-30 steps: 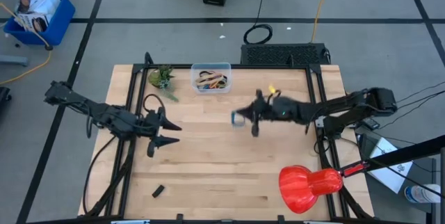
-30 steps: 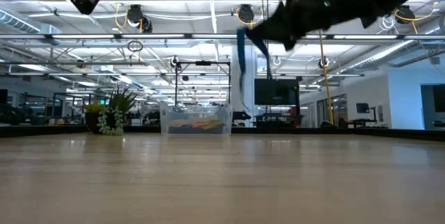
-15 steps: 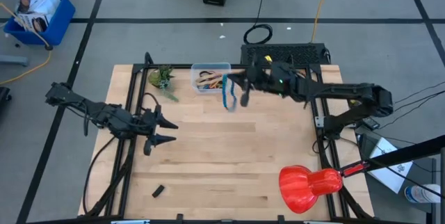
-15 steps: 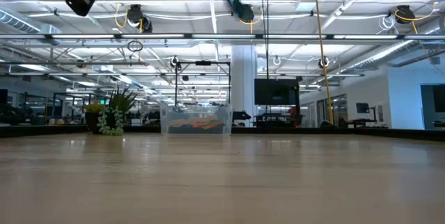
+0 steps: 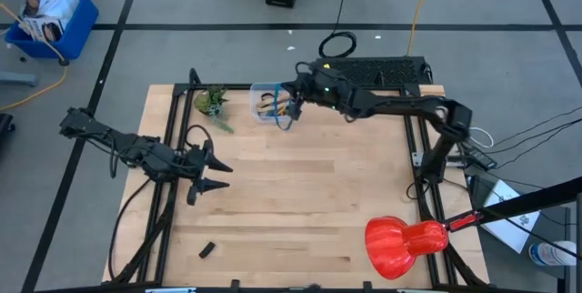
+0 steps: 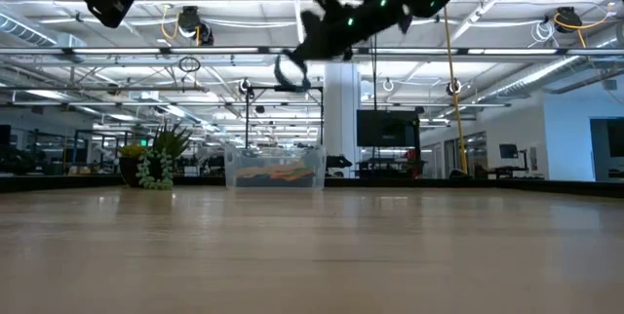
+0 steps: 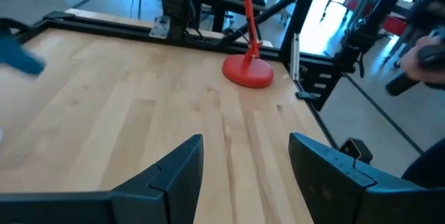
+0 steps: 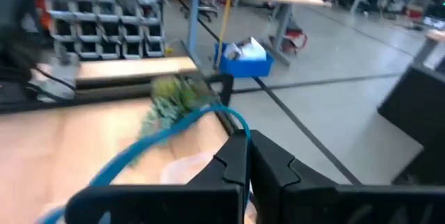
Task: Pick and place rubber bands into bin
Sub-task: Put the dark blue rubber band into the transparent bin
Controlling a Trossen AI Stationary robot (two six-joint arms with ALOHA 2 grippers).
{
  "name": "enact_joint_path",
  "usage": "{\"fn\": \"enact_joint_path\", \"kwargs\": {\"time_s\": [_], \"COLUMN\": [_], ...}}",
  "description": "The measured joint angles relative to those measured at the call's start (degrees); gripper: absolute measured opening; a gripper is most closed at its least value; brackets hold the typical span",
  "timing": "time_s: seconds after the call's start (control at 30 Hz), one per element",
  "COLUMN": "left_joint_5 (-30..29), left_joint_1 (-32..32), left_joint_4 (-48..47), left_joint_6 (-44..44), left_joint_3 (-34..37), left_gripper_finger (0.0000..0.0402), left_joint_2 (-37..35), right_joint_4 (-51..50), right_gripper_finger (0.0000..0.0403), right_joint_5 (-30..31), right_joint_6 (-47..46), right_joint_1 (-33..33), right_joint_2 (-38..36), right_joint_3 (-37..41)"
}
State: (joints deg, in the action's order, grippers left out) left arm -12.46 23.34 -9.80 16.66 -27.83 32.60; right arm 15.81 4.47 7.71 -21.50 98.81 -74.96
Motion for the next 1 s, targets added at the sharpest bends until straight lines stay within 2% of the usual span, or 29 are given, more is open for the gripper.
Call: {"fn": "enact_joint_path", "kwargs": {"time_s": [0.23, 0.43, 0.8, 1.0], "left_joint_5": [1.01, 1.07, 1.00, 0.91], "left_joint_1": [0.03, 0.00, 0.00, -0.01], "left_joint_4": [-2.10, -3.01, -3.78, -3.78], "left_joint_6": [0.57, 0.78, 0.75, 0.71], "left_joint_3": [0.00, 0.00, 0.00, 0.00], "left_gripper_finger": [0.0218, 0.0218, 0.0218, 0.0218], "left_joint_2": [0.00, 0.00, 0.00, 0.00], "right_joint_4": [6.67, 6.04, -2.88, -3.89], "right_gripper_finger": [0.0000, 0.0000, 0.0002, 0.0003], "right_joint_5": [1.44, 1.68, 1.70, 1.53], "right_joint_6": [-1.01, -1.59, -2.61, -2.57], "right_joint_1": [-2.74, -3.73, -4.06, -4.17], "right_joint_2": [8.71, 12.57, 14.64, 14.69], "right_joint_3": [0.00, 0.00, 0.00, 0.00]}}
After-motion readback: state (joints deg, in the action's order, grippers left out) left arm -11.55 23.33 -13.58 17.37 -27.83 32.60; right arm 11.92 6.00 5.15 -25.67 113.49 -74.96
